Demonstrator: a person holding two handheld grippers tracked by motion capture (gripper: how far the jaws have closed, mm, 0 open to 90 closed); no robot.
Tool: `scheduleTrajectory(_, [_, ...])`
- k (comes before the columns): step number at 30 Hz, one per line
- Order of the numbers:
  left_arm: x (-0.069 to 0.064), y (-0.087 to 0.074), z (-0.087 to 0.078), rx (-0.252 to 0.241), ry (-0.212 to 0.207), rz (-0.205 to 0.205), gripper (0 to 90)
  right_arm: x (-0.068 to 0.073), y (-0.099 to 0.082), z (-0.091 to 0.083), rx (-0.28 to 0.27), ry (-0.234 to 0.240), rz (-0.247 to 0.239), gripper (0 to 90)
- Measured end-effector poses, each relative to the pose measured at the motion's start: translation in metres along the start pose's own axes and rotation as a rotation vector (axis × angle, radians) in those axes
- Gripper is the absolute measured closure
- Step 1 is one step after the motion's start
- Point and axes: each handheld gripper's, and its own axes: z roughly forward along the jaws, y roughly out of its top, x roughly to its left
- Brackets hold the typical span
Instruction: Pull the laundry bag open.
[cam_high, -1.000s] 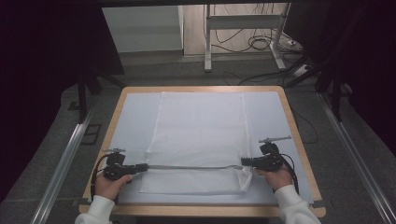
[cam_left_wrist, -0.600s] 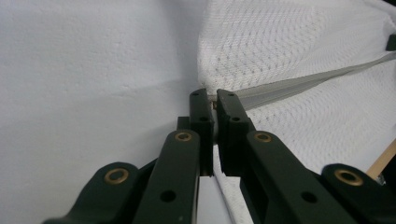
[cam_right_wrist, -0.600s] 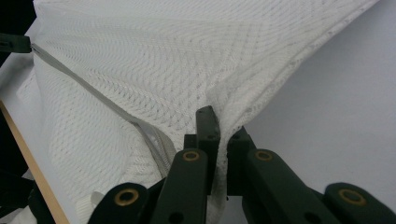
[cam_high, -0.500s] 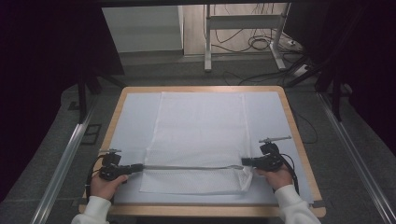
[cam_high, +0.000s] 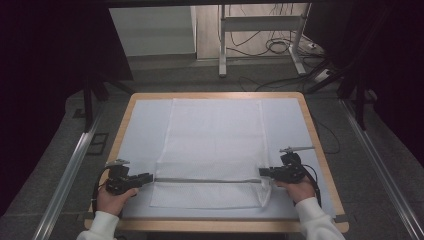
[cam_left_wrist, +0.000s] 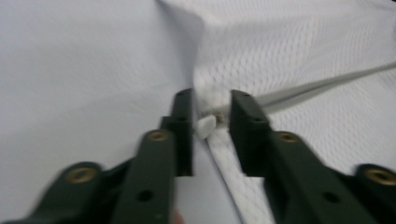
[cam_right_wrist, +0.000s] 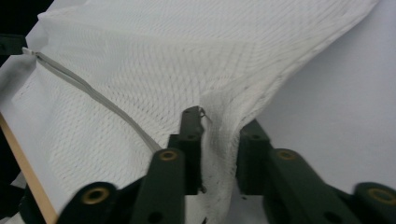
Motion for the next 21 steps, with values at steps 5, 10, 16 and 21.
scheduleTrajectory(5, [-0.011, 0.006, -0.007, -0.062, 0.022, 0.049, 51.4, -0.001, 0.000, -0.012, -0.086, -0.047, -0.036, 49.1])
scheduleTrajectory(10, [-0.024, 0.010, -0.009, -0.094, 0.030, 0.121, 39.0, -0.001, 0.001, -0.023, -0.156, -0.073, -0.076, 40.3])
scheduleTrajectory(16, [-0.024, 0.023, -0.008, -0.108, 0.039, 0.183, 35.0, -0.007, -0.007, -0.039, -0.211, -0.125, -0.126, 37.7])
scheduleTrajectory(21, [-0.019, 0.029, -0.002, -0.095, 0.053, 0.182, 34.5, -0.019, -0.015, -0.050, -0.241, -0.163, -0.124, 36.4])
